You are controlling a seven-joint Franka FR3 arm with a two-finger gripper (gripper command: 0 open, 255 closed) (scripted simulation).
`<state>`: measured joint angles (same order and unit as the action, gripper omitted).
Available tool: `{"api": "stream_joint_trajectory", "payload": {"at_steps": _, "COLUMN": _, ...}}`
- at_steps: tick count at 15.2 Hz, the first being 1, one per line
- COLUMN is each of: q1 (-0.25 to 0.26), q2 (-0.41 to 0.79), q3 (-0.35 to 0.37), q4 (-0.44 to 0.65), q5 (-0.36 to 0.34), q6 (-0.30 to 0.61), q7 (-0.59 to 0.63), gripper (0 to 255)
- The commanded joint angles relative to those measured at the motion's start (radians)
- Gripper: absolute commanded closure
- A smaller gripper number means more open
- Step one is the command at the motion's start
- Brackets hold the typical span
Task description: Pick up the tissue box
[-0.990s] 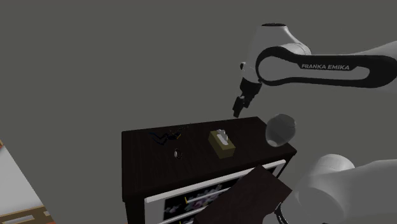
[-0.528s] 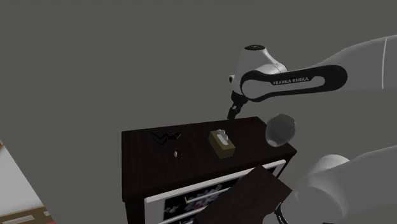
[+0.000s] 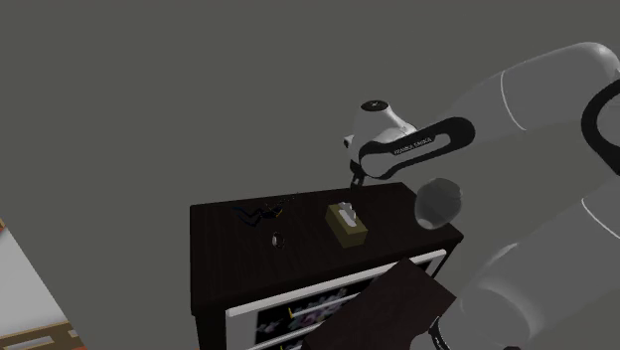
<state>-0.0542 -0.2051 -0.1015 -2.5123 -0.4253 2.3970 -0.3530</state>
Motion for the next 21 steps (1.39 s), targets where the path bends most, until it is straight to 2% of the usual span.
{"api": "stream_joint_trajectory", "payload": {"at_steps": 1, "q1": -0.011, "q2": 0.081, "q3": -0.006, "q4": 0.022, "q5": -0.047, "q6": 0.062, "q7": -0.006, "gripper": 0}}
{"api": "stream_joint_trajectory", "payload": {"at_steps": 10, "q1": -0.046, "q2": 0.447, "q3": -0.051, "q4": 0.212, "q5": -0.267, "q6": 0.256, "q7": -0.006, "gripper": 0}}
{"api": "stream_joint_trajectory", "payload": {"at_steps": 20, "q1": -0.031, "q2": 0.565, "q3": -0.082, "q4": 0.244, "q5": -0.345, "q6": 0.338, "q7": 0.074, "gripper": 0}}
{"api": "stream_joint_trajectory", "payload": {"at_steps": 21, "q1": -0.031, "q2": 0.565, "q3": -0.083, "q4": 0.243, "q5": -0.346, "q6": 0.339, "q7": 0.074, "gripper": 255}}
